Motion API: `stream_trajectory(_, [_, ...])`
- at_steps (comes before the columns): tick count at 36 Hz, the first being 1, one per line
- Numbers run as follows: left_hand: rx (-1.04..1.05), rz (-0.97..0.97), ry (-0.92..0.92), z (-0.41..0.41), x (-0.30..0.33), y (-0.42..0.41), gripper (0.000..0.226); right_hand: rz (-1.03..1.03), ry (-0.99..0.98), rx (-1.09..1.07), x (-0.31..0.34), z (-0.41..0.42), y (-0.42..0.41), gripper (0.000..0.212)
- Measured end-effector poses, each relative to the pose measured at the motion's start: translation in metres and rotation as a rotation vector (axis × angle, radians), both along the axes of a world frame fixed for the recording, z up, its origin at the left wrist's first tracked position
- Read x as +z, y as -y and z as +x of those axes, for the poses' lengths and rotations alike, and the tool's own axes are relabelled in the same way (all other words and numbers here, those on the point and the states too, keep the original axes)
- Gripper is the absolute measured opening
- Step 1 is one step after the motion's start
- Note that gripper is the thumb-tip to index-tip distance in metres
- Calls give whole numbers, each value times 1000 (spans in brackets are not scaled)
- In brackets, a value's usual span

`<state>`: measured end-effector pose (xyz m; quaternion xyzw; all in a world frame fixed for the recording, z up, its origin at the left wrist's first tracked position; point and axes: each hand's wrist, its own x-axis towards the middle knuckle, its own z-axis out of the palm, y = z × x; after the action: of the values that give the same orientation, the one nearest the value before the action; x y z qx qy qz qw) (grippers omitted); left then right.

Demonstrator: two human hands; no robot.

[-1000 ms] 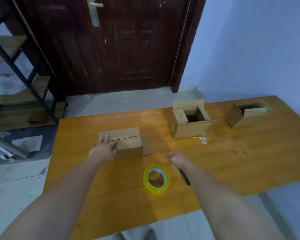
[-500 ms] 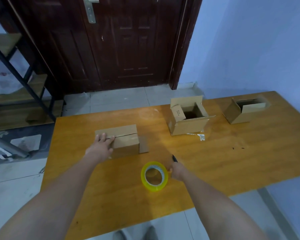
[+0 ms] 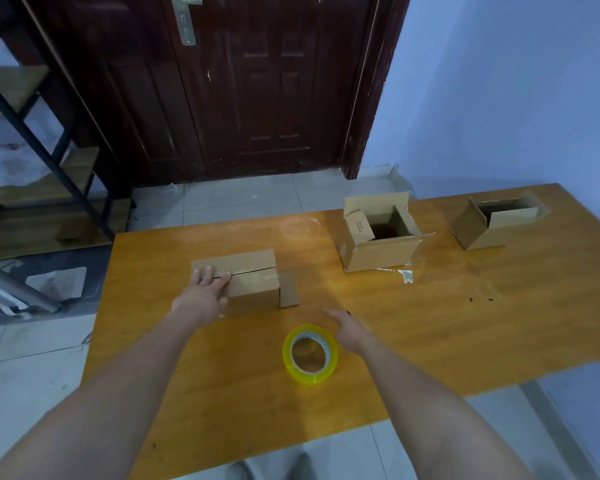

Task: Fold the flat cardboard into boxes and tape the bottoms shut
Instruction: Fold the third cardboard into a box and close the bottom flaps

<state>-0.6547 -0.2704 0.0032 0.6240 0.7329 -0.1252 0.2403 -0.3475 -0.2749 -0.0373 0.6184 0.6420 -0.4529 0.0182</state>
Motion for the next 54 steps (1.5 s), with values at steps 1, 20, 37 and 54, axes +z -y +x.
stream_trajectory(1, [2, 0, -1, 0, 0, 0, 58, -22, 15, 47, -1, -2, -3, 68])
stream_trajectory(20, [-3, 2, -3, 1, 2, 2, 58, -64, 164, 177, -24, -7, -12, 56])
stream_trajectory(37, [12, 11, 20, 1, 0, 3, 58, -10, 297, 208, -32, -14, -26, 42])
stream_trajectory(54, [43, 26, 23, 3, -2, 4, 58, 79, 294, 209, -32, -3, -20, 31])
